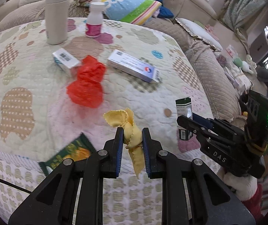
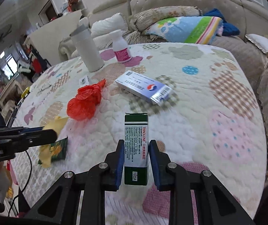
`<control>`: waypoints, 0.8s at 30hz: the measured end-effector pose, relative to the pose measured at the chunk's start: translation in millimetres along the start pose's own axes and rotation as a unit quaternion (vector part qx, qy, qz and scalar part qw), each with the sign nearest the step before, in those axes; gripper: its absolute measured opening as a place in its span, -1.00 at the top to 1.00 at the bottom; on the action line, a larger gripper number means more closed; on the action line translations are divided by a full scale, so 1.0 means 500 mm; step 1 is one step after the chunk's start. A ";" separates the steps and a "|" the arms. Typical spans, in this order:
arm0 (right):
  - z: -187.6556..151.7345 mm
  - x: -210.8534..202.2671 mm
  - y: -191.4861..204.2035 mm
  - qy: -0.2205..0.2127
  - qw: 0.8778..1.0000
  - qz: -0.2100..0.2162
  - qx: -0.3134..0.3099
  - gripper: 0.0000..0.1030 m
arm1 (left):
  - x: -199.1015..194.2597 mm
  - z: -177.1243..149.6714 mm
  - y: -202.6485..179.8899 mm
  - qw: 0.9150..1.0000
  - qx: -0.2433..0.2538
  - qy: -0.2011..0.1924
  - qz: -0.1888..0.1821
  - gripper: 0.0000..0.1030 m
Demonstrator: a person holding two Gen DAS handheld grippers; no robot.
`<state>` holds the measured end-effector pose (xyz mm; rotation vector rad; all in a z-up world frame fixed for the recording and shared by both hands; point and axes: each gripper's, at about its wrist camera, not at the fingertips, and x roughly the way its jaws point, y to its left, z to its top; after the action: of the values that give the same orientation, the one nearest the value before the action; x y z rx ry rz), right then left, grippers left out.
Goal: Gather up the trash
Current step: 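Carry cloth and green box over the black bin and open both tools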
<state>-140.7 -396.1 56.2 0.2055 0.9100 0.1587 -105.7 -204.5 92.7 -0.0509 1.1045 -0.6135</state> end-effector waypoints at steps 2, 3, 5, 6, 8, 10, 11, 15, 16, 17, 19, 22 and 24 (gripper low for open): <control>-0.011 -0.018 -0.006 -0.004 1.000 -0.002 0.004 0.52 | 0.003 -0.002 -0.019 1.000 0.007 0.000 -0.003 0.67; -0.017 -0.027 -0.009 -0.006 1.000 -0.003 0.007 0.52 | 0.005 -0.003 -0.026 1.000 0.010 0.001 -0.004 0.67; -0.027 -0.042 -0.019 -0.009 1.000 -0.006 0.013 0.52 | 0.009 -0.007 -0.048 1.000 0.017 0.003 -0.007 0.67; -0.032 -0.050 -0.024 -0.012 1.000 -0.007 0.017 0.52 | 0.012 -0.008 -0.060 1.000 0.022 0.004 -0.008 0.67; -0.042 -0.067 -0.037 -0.015 1.000 -0.009 0.024 0.52 | 0.016 -0.011 -0.084 0.999 0.031 0.005 -0.010 0.67; -0.052 -0.083 -0.049 -0.019 0.999 -0.014 0.030 0.52 | 0.023 -0.012 -0.111 0.999 0.041 0.007 -0.013 0.67; -0.057 -0.092 -0.058 -0.021 0.999 -0.017 0.033 0.52 | 0.025 -0.013 -0.119 0.999 0.043 0.007 -0.014 0.67; -0.075 -0.125 -0.092 -0.029 0.998 -0.029 0.046 0.52 | 0.038 -0.013 -0.169 0.998 0.061 0.009 -0.021 0.67; -0.079 -0.132 -0.097 -0.030 0.998 -0.031 0.049 0.52 | 0.041 -0.014 -0.181 0.998 0.066 0.009 -0.023 0.67; -0.084 -0.141 -0.107 -0.032 0.998 -0.035 0.052 0.52 | 0.045 -0.014 -0.197 0.997 0.072 0.010 -0.025 0.67; -0.092 -0.157 -0.122 -0.037 0.997 -0.042 0.058 0.52 | 0.050 -0.016 -0.218 0.996 0.082 0.011 -0.027 0.67; -0.108 -0.181 -0.148 -0.041 0.995 -0.053 0.071 0.52 | 0.061 -0.018 -0.254 0.995 0.096 0.013 -0.032 0.67; -0.118 -0.196 -0.166 -0.044 0.994 -0.059 0.079 0.52 | 0.069 -0.020 -0.279 0.994 0.105 0.016 -0.036 0.67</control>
<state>-242.5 -492.0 75.8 0.3033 0.8445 -0.0317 -164.7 -335.2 106.4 0.1010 1.0670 -0.7933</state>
